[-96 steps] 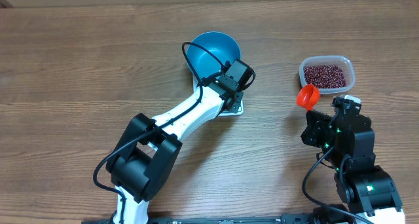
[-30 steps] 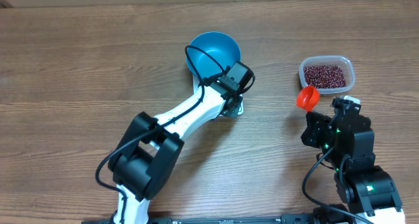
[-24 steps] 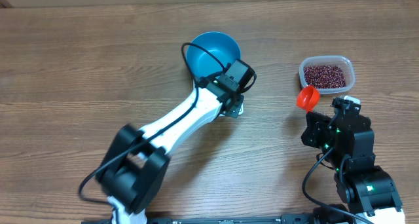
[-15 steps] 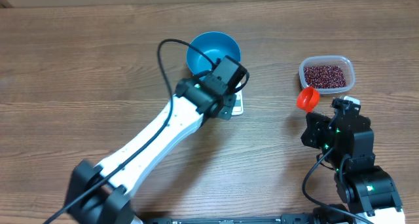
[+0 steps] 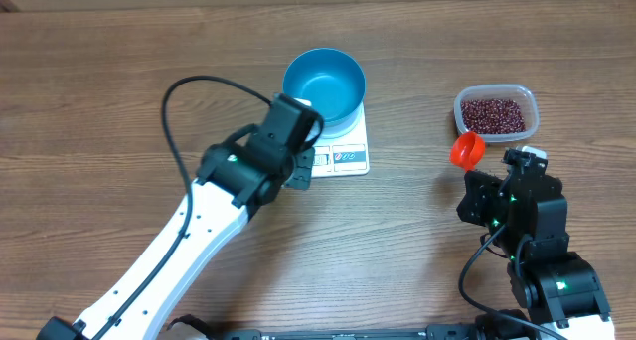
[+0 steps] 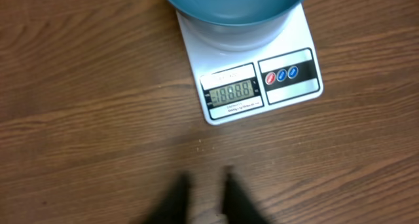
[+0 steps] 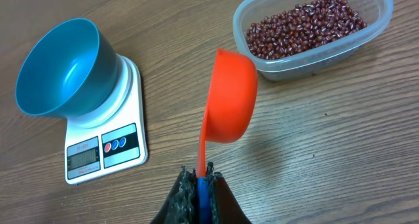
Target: Scoop item into bowl and weigh 150g on scale
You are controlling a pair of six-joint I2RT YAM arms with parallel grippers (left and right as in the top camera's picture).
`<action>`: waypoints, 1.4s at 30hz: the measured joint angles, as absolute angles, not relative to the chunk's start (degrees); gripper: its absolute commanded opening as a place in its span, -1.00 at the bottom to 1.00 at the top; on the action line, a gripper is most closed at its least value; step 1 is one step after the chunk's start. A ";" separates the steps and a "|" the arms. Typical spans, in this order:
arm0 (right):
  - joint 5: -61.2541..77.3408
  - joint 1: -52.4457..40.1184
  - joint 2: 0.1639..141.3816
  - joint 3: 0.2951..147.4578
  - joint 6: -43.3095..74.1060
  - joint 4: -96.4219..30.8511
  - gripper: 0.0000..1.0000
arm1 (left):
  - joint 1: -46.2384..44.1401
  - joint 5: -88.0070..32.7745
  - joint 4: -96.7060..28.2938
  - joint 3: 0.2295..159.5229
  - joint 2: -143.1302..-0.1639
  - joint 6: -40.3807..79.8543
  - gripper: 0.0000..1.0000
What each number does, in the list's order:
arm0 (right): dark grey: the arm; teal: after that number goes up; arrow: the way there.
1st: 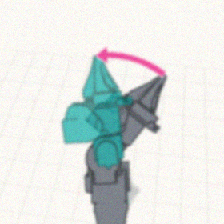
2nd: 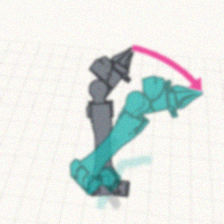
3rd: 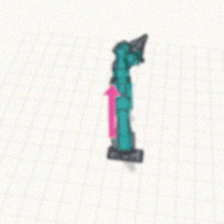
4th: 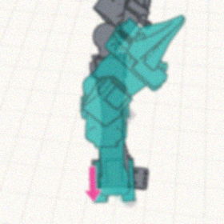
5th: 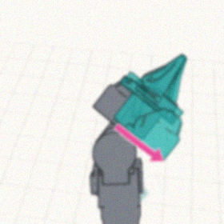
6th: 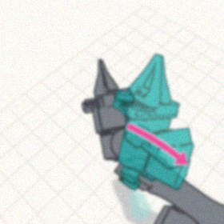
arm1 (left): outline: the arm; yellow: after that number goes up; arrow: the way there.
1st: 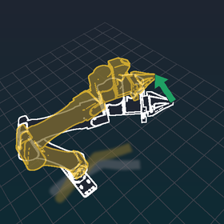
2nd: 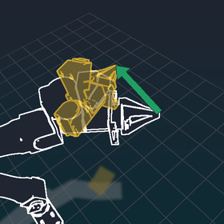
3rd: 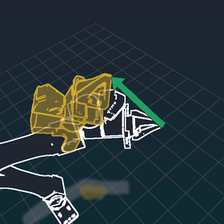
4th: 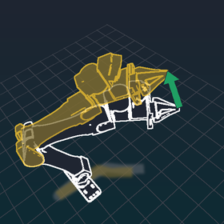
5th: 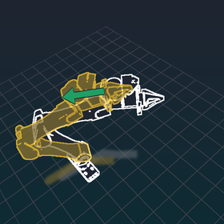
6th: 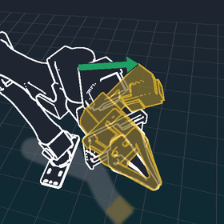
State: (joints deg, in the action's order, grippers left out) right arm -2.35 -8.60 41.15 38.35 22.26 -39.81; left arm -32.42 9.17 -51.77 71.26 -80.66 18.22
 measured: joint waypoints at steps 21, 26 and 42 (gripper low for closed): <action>0.32 -8.60 41.17 38.61 22.24 -41.17 -0.93 | -31.88 6.98 -50.83 70.94 -80.34 14.76 1.00; 1.08 -8.60 41.52 43.57 20.49 -44.01 -0.93 | -31.88 6.96 -50.83 70.91 -80.34 14.74 0.99; -6.94 -8.60 64.82 78.19 9.89 -61.19 -0.93 | -31.88 6.87 -50.81 70.85 -80.34 14.74 0.99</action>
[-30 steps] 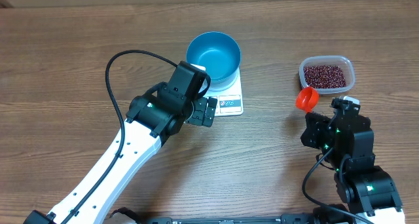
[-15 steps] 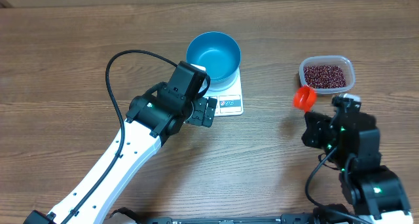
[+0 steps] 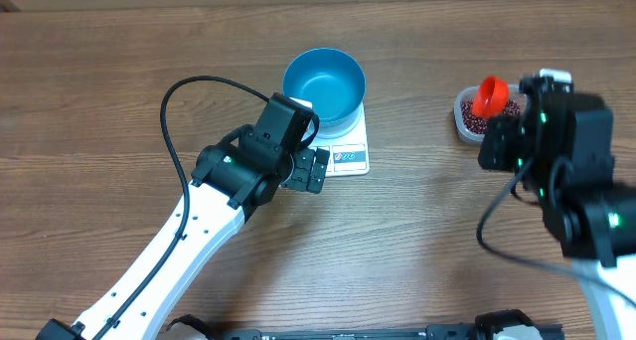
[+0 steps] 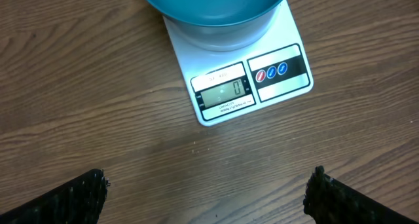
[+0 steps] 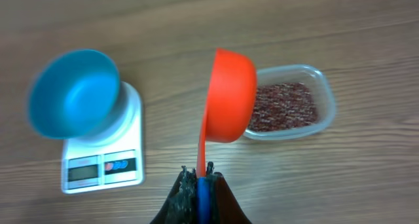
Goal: Scoop item into bowl and weigh 150g on scale
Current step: 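Move the held scoop with the right gripper over the bean tub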
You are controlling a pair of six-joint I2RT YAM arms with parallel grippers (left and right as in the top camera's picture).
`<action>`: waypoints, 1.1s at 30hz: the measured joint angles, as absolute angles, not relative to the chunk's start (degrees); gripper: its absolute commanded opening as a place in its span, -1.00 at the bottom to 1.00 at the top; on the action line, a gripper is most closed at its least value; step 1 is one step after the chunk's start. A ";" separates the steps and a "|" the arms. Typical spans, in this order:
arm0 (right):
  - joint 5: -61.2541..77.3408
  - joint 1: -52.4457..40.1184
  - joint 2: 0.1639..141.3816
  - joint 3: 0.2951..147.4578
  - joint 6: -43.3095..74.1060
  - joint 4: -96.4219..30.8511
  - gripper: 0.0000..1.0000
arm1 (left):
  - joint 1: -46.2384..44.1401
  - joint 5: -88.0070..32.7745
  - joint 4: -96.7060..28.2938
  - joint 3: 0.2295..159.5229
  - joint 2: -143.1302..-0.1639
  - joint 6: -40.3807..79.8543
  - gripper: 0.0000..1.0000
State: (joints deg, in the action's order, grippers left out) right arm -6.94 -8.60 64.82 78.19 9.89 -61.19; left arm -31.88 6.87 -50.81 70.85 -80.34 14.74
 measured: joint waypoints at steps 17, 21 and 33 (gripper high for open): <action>-27.57 -8.29 91.35 85.60 -7.05 -57.65 -0.93 | -31.88 6.87 -50.85 70.83 -80.34 14.72 0.99; -29.43 -6.52 93.27 85.60 -11.35 -55.42 -0.93 | -31.88 6.87 -50.83 70.83 -80.34 14.59 0.99; -20.27 0.58 95.59 85.60 -20.80 -57.01 -0.93 | -31.88 6.87 -50.85 70.83 -80.34 14.59 0.99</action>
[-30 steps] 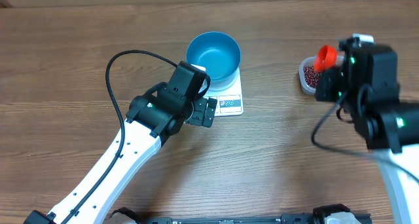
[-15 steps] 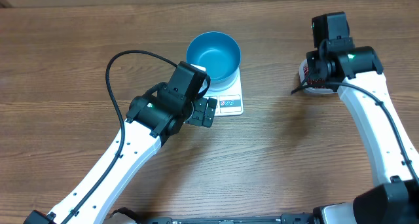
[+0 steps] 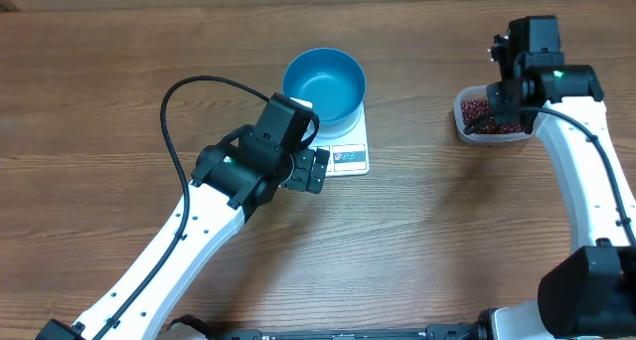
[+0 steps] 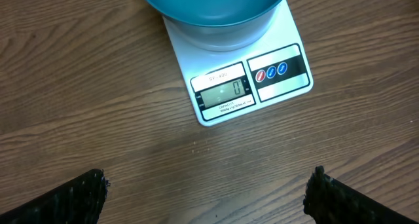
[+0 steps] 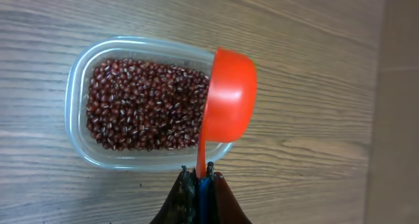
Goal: Scoop item into bowl and weigh 150g on scale
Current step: 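Move the held scoop with the right gripper over the bean tub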
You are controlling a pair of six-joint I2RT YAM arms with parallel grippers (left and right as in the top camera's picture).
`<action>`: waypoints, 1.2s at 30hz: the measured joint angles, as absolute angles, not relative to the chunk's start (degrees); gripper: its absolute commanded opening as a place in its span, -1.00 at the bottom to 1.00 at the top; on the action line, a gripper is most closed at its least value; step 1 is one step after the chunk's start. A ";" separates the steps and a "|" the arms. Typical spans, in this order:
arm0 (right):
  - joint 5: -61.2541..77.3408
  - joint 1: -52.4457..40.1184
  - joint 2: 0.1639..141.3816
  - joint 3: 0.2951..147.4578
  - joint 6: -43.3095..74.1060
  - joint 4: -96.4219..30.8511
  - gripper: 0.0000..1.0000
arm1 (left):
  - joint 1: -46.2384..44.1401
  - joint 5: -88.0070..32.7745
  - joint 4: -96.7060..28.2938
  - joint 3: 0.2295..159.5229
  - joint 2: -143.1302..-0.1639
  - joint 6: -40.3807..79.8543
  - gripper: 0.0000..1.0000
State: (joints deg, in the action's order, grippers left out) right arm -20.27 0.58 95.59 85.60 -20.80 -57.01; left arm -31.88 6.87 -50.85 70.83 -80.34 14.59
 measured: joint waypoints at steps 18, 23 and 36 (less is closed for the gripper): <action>-20.34 1.15 103.09 85.60 -22.35 -55.86 -0.93 | -31.88 6.87 -50.83 70.83 -80.34 14.59 0.98; -21.26 1.15 103.09 85.60 -21.93 -54.87 -0.93 | -31.88 6.87 -50.83 70.83 -80.34 14.59 0.99; -20.32 1.15 106.19 85.60 -20.71 -55.05 -0.93 | -31.88 6.87 -50.83 70.83 -80.34 14.57 0.99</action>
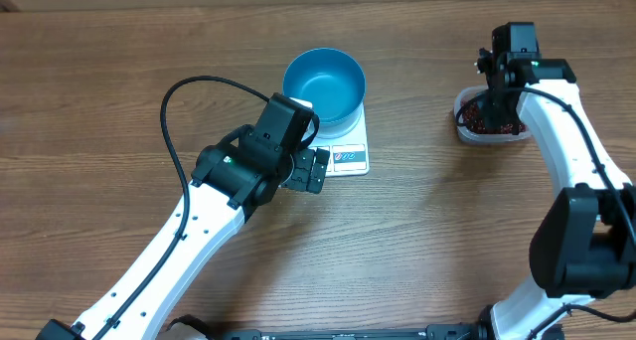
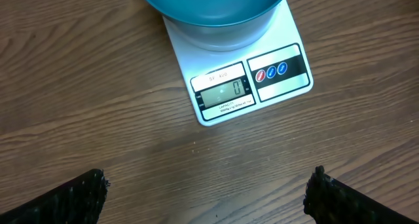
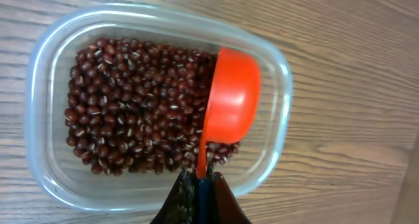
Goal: Scoop item into bowl and weigh 150g on scale
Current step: 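Move the held scoop with the right gripper over the bean tub, then lower the scoop into the red beans and drag it through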
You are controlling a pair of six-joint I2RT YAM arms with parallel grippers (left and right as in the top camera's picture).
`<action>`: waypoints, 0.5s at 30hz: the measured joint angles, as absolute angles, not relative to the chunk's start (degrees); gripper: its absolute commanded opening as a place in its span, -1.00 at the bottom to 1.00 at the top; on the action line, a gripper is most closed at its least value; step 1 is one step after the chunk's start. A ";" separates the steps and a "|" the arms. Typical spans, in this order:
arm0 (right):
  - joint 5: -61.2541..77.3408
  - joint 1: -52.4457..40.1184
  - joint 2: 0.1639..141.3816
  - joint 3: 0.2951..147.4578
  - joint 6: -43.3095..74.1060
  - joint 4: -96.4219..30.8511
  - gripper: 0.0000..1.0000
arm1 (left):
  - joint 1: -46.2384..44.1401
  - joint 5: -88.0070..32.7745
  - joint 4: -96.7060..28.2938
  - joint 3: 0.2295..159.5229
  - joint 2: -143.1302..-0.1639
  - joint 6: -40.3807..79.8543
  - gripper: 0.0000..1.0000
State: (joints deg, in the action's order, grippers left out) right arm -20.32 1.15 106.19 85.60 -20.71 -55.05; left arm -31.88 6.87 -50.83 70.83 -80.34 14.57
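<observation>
An empty blue bowl (image 1: 324,85) stands on the white scale (image 1: 347,158), whose display (image 2: 222,92) reads 0. My left gripper (image 2: 206,196) hangs open just in front of the scale, holding nothing. A clear tub (image 3: 275,112) of red beans (image 3: 131,106) sits at the far right of the table (image 1: 491,116). My right gripper (image 3: 200,185) is shut on the handle of an orange scoop (image 3: 229,103), whose cup, turned on its side, rests among the beans at the tub's right end.
A black cable (image 1: 184,91) loops over the table left of the bowl. The left arm (image 1: 189,241) slants from the near left edge toward the scale. The table's far edge (image 1: 298,7) runs behind the bowl and tub.
My right gripper has dropped closer to the tub, and the orange scoop that hung over its right rim now sits down among the beans. The left gripper and scale reading are unchanged.
First my left gripper was shut before the scale, which showed all digits, while the right held the scoop short of the tub. Then the left stood open, the scale read 0. The scoop went over the tub, then into the beans.
</observation>
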 measured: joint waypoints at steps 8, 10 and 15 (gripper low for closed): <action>-16.47 1.15 106.59 85.60 -20.62 -56.01 -0.93 | -31.88 6.87 -50.85 70.83 -80.34 14.59 0.99; -15.38 1.15 106.59 85.60 -20.71 -56.51 -0.93 | -31.88 6.87 -50.85 70.83 -80.34 14.57 0.99; -13.23 1.15 106.59 85.60 -21.06 -56.84 -0.93 | -31.88 6.87 -50.85 70.83 -80.34 14.57 0.99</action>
